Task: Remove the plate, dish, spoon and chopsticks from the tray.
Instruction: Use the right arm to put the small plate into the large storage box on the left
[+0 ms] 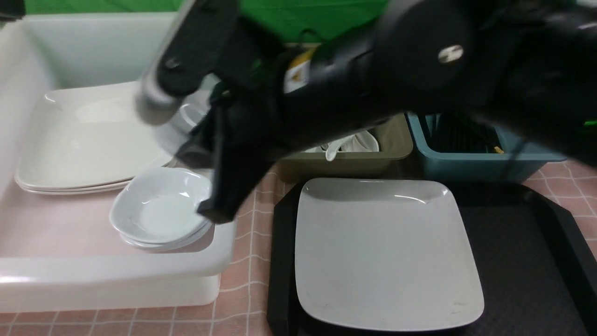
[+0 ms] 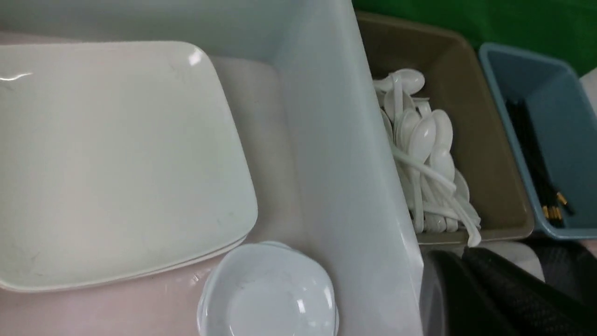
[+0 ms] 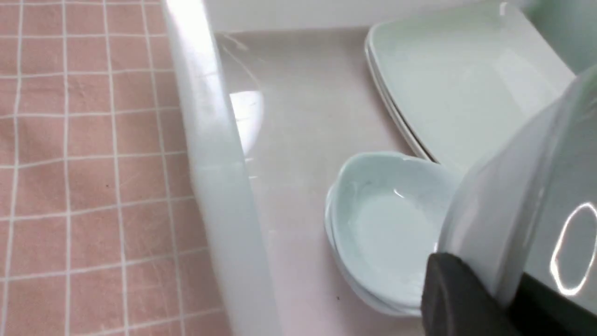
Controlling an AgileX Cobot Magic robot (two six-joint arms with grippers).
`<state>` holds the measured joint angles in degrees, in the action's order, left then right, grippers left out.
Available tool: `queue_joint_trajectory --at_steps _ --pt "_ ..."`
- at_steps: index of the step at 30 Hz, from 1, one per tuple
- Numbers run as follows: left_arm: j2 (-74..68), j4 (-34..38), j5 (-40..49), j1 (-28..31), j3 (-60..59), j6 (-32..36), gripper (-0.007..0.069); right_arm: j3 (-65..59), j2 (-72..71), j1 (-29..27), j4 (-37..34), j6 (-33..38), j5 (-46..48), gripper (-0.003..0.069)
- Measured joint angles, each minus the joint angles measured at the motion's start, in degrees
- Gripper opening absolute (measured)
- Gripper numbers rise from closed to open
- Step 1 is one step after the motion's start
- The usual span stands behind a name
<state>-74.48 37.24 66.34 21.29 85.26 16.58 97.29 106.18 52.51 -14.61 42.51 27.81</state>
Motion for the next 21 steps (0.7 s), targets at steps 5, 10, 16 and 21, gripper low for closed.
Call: queue_joint_trajectory --at_steps 5,10,16,21 --pt "0.00 -0.20 2.55 1.74 0.00 0.19 0.0019 9.58 13.56 0.70 0.18 0.11 -1.21 0.0073" --pt "0.00 -0.24 3.48 1.74 0.00 0.24 0.0020 15.18 21.12 0.70 0.67 0.11 -1.38 0.0094" --pt "0.00 -0.42 3.49 1.74 0.00 0.38 0.0020 15.93 23.35 0.70 0.94 0.11 -1.88 0.0273" --pt "0.00 -1.18 3.49 1.74 0.00 0.43 0.0020 15.93 18.25 0.70 1.12 -0.45 0.91 0.0428"
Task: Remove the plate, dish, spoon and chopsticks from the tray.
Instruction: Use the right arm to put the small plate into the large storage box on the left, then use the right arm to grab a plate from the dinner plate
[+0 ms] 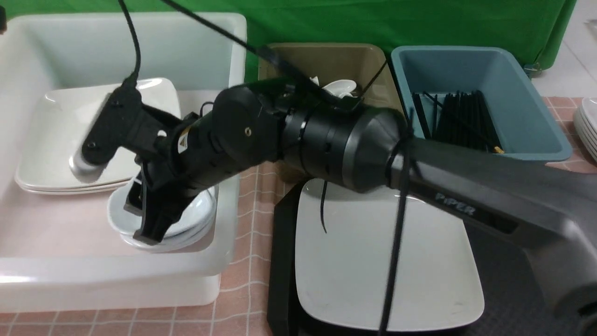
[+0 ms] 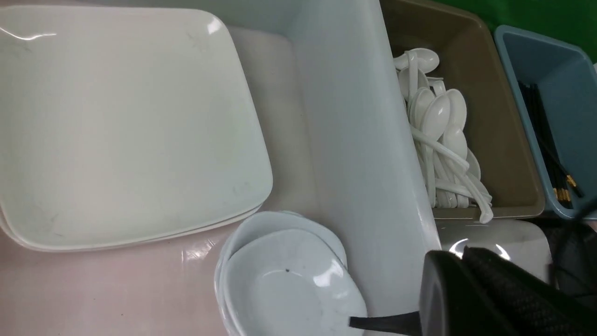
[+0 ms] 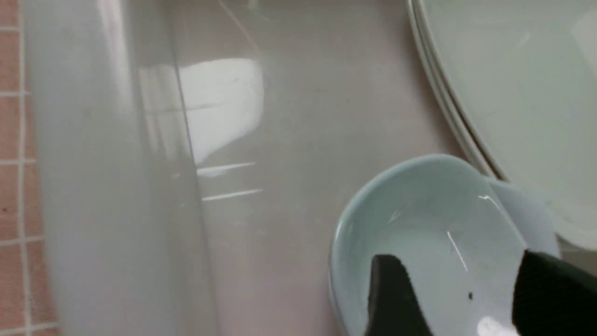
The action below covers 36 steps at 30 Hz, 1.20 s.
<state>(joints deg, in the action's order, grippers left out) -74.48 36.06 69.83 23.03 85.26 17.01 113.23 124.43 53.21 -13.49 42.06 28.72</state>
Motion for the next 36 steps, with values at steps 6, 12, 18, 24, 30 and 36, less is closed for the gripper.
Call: queue_joint_trajectory --at_steps 6,12,18,24,30,36 --pt "0.00 1.27 0.00 0.00 0.00 0.00 0.0020 0.18 -14.35 -0.70 3.40 -8.94 19.23 0.0378" --pt "0.00 3.66 0.00 0.00 0.00 0.00 0.0020 -1.03 -30.06 -4.96 12.77 -19.48 36.19 0.0041" --pt "0.00 2.96 0.00 -4.62 0.00 0.00 0.0020 -11.13 -44.01 -16.26 16.13 -26.70 36.19 0.0030" --pt "0.00 -1.11 0.00 -15.03 0.00 -0.13 0.0020 -34.59 -51.53 -32.70 11.44 -29.30 35.96 0.0030" --pt "0.00 -4.14 0.05 -25.68 -0.51 -3.27 0.0020 -56.92 -50.87 -43.39 -2.33 -24.14 31.34 0.0030" --pt "-0.10 -5.51 -3.11 -37.84 -9.77 -8.21 0.0021 -68.92 -49.51 -48.02 -4.54 -21.95 24.38 0.0030"
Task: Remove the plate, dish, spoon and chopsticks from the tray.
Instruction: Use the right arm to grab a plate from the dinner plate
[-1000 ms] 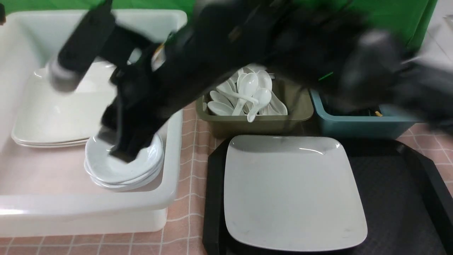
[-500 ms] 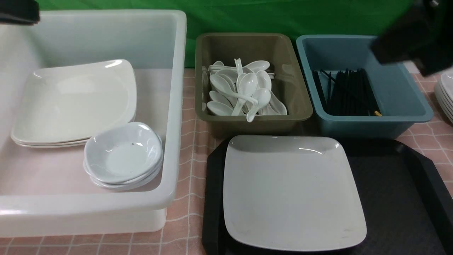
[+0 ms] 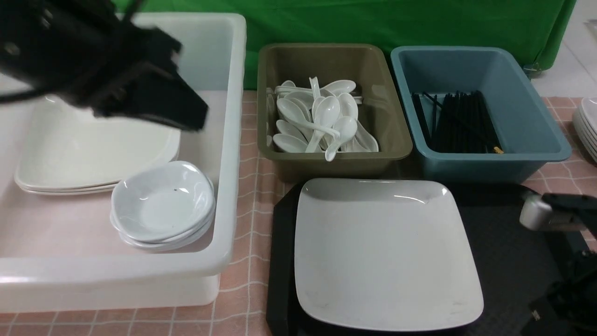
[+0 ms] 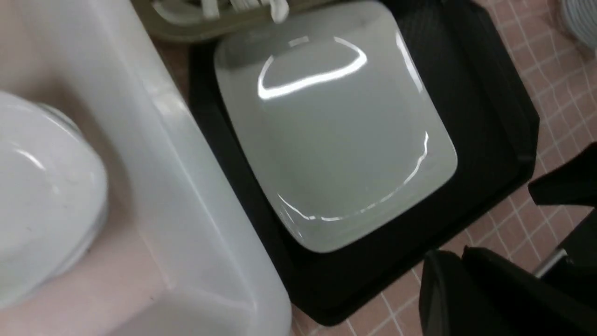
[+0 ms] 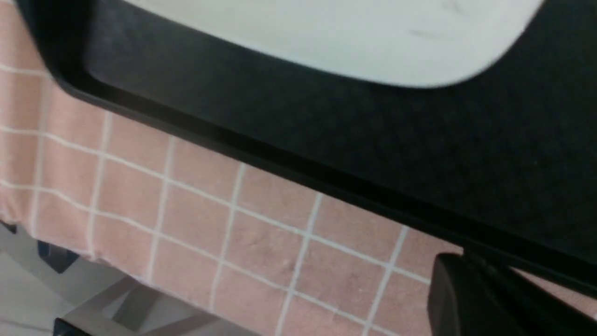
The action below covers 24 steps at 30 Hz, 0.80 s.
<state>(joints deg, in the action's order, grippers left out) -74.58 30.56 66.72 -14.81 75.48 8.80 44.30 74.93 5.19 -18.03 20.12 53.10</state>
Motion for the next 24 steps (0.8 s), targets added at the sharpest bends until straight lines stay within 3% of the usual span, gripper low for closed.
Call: queue_joint_trajectory --at_steps 5,11,14,20,24 --pt "-1.97 -0.49 -6.99 -9.21 -8.64 -3.07 0.0046 -0.86 0.00 -0.36 -0.80 -0.08 -2.90 0.0030" --pt "-4.30 -0.43 -11.12 -13.77 -8.75 -4.80 0.0113 -0.86 0.80 -0.41 -1.35 -1.29 -8.16 0.0036" --pt "-4.25 0.19 -11.47 -14.02 -8.37 -4.82 0.0156 -0.92 3.58 -0.41 -2.46 -2.09 -11.32 0.0110" --pt "-4.25 0.29 -11.29 -14.02 -8.32 -4.88 0.0201 -0.92 11.24 -0.41 -6.10 -4.07 -18.21 0.0428" --pt "-4.25 0.29 -11.29 -14.02 -8.32 -4.93 0.0206 -0.92 15.34 -0.41 -7.00 -5.13 -21.26 0.0466"
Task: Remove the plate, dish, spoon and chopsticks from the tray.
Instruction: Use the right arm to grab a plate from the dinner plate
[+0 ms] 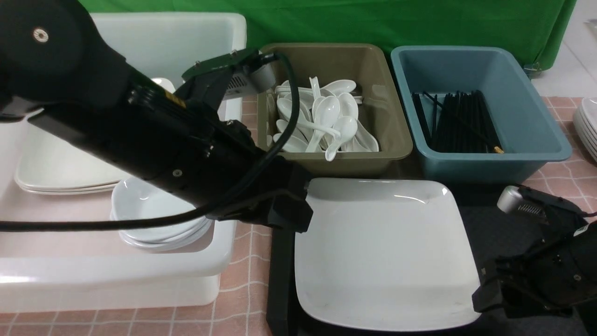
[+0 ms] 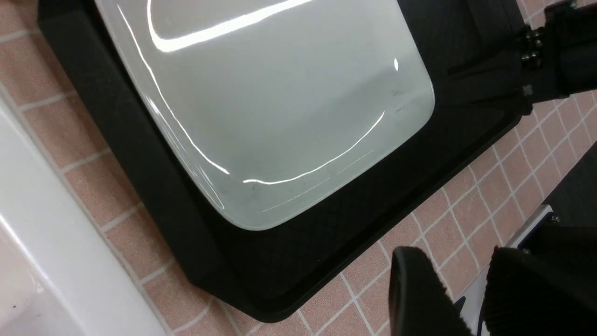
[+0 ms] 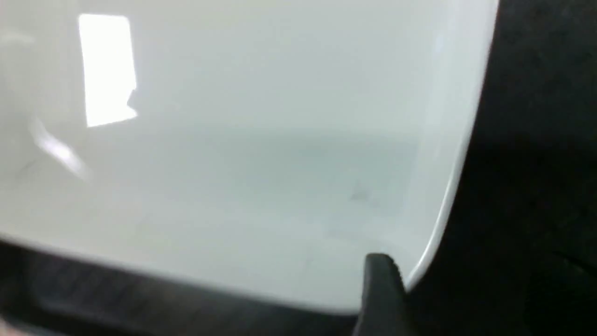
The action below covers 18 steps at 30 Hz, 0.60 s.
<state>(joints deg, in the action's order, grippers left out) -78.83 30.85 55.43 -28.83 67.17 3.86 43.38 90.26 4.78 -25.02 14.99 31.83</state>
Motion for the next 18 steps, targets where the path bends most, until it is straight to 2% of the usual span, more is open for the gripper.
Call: queue_joint_trajectory --at_steps 8,11,18 --pt "0.00 0.06 -0.21 0.00 0.00 0.00 0.0214 0.27 6.47 0.00 -7.86 0.59 -3.48 0.0461" --pt "0.00 -0.34 -0.21 0.00 0.00 0.00 0.0217 0.70 7.90 0.00 -11.03 1.40 -3.53 0.0433" --pt "0.00 -1.08 -0.21 0.00 0.00 0.00 0.0218 0.74 8.49 0.00 -12.33 1.98 -4.01 0.0344"
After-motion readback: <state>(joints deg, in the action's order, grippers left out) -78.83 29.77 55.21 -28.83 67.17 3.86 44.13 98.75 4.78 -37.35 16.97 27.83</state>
